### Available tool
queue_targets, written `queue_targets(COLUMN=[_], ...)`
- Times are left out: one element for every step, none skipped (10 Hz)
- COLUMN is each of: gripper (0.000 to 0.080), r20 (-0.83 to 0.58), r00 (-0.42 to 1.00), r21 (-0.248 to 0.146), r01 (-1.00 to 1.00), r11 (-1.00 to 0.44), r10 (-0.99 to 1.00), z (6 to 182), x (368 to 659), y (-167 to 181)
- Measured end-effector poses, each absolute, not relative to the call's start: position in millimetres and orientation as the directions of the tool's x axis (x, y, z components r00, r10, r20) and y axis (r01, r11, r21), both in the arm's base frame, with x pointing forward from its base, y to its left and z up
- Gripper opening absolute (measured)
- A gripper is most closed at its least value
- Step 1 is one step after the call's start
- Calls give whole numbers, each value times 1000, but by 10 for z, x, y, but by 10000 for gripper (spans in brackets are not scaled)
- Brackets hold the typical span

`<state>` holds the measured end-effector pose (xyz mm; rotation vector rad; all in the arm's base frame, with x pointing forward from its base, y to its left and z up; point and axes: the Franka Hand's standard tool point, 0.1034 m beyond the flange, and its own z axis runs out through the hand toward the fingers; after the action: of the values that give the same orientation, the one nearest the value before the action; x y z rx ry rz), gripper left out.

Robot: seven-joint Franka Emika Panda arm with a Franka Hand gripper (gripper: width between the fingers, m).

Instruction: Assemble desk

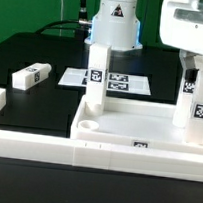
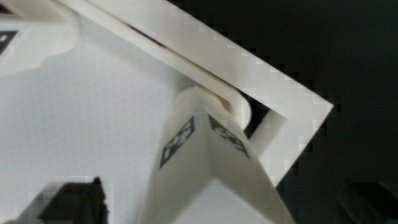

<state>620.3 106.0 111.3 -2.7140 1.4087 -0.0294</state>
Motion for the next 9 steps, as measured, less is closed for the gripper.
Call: queue_targets(gripper=[649, 649, 649, 649, 649, 649, 649, 649, 649], r20=[-11, 1, 12, 17, 26, 35, 42, 47, 49], r00=[632, 690, 746, 789, 836, 874, 905, 934, 951], r21=[-78, -69, -61, -59, -51, -40, -28, -19, -17], r01=[-773, -722, -664, -612, -547, -484, -422, -354, -305], r11=[-630, -688, -745, -789, -835, -874, -906, -935, -952], r10=[-775, -724, -666, -614, -549, -485, -423, -355, -305], z=[1111, 1106, 1098, 1093, 1093, 1097, 1100, 1100, 1100], x=[6199, 6196, 6193, 6193, 6195, 6200, 6202, 6202, 6204], y=[1057, 1050, 1042, 1038, 1026, 1013, 1007, 1005, 1005])
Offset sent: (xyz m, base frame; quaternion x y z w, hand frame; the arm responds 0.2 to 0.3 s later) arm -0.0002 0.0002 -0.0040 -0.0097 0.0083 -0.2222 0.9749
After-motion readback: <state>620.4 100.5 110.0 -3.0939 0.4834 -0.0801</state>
